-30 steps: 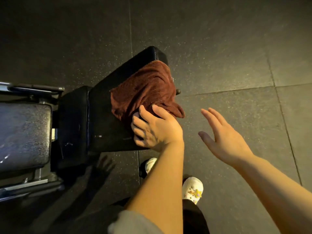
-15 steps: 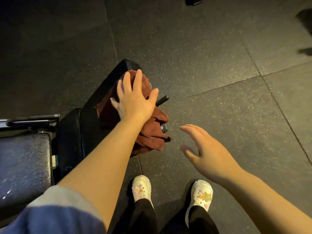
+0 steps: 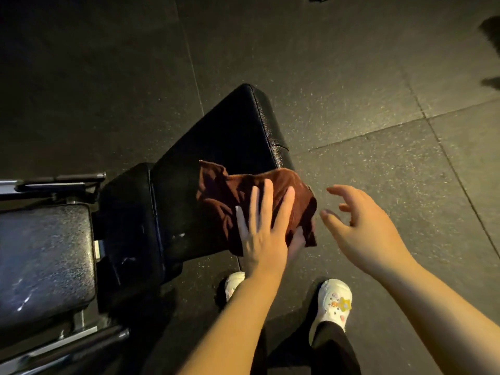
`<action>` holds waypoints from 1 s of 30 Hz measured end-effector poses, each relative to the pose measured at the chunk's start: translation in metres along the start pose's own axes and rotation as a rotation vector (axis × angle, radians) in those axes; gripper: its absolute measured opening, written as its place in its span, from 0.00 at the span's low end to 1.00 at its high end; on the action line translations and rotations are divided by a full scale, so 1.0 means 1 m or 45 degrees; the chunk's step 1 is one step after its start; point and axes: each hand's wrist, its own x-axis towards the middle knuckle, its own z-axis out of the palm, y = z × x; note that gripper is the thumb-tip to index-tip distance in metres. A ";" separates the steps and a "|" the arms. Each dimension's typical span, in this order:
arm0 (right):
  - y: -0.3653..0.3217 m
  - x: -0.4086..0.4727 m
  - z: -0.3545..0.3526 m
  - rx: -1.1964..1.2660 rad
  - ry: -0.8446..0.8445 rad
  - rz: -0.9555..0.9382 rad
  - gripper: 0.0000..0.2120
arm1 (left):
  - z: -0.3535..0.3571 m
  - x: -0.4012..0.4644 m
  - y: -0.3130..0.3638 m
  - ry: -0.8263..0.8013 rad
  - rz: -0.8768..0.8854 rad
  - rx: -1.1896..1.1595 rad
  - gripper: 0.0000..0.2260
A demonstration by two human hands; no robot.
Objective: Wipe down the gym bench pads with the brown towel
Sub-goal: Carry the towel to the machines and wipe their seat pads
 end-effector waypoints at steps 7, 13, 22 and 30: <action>-0.027 0.020 0.003 0.083 0.117 0.012 0.17 | -0.010 0.023 -0.016 -0.156 0.100 0.025 0.36; -0.046 0.044 0.004 0.209 0.130 0.042 0.17 | -0.037 0.100 0.008 -0.557 0.019 0.039 0.33; -0.018 0.019 -0.015 0.232 0.094 0.192 0.18 | -0.039 0.198 0.009 -0.432 -0.395 -0.159 0.28; 0.002 0.004 -0.014 0.213 -0.025 0.170 0.19 | -0.038 0.124 0.020 -0.288 -0.476 -0.254 0.40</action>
